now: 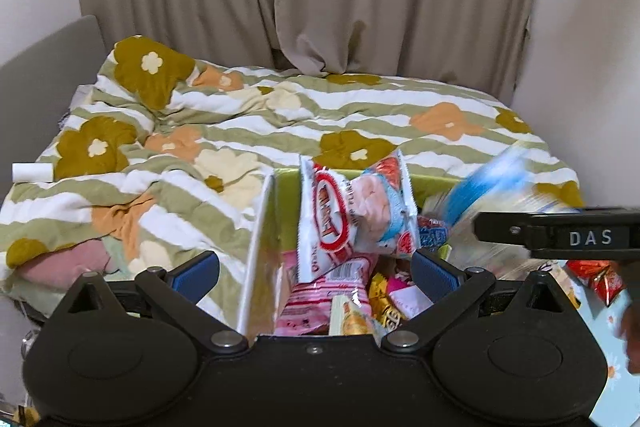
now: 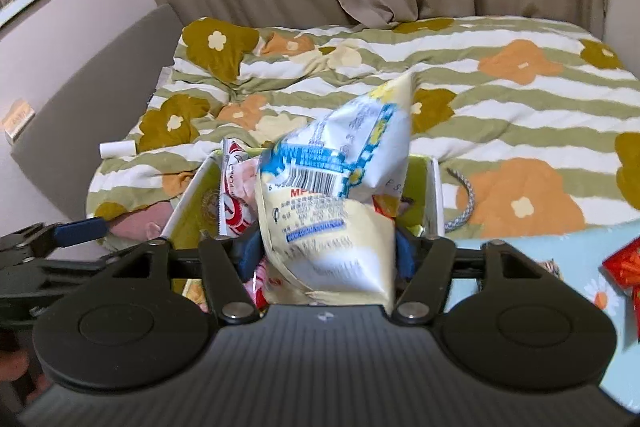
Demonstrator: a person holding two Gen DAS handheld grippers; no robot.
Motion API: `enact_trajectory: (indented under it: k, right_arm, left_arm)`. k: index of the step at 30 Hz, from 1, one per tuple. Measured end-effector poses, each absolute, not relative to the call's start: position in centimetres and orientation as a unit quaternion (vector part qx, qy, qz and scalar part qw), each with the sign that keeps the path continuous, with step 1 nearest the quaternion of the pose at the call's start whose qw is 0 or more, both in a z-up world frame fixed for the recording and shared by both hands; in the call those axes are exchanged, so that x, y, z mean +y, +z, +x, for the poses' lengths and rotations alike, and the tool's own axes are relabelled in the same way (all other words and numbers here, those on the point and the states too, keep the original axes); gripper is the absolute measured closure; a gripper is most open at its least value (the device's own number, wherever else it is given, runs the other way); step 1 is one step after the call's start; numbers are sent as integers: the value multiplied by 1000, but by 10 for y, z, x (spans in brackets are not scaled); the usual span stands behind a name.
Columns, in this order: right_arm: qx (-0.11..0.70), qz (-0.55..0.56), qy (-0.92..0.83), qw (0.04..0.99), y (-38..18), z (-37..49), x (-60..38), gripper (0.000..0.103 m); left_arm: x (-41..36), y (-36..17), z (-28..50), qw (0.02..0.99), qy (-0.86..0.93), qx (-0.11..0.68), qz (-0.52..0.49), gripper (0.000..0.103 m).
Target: Organize snacks
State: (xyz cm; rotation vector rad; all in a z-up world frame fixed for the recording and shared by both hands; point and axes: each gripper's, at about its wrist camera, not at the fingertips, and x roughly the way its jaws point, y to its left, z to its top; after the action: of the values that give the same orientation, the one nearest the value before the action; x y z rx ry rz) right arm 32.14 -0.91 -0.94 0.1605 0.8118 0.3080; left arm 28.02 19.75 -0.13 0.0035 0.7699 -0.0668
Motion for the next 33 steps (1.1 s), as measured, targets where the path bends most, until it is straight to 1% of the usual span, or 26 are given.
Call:
enact_trajectory:
  k: [1, 6, 11, 17, 22, 28, 33]
  right_arm:
    - [393, 69, 150, 905, -11, 323, -6, 0]
    - [387, 80, 146, 907, -17, 320, -7, 0]
    - [373, 76, 143, 914, -12, 305, -12, 0]
    - [351, 80, 146, 922, 5, 286, -16, 0]
    - [329, 53, 129, 934, 23, 258, -18, 0]
    - [314, 64, 103, 942, 36, 219, -40, 0]
    - [297, 86, 65, 949, 37, 194, -76, 0]
  left_arm:
    - [198, -2, 278, 926, -29, 376, 6, 0]
    - [200, -9, 268, 923, -23, 383, 4, 0]
    - [196, -9, 256, 924, -28, 382, 6, 0]
    - [192, 7, 239, 932, -30, 360, 5, 0]
    - [186, 22, 222, 940, -46, 338, 8, 0]
    - [169, 33, 199, 943, -90, 321, 2, 0]
    - [133, 38, 185, 943, -117, 311, 12, 0]
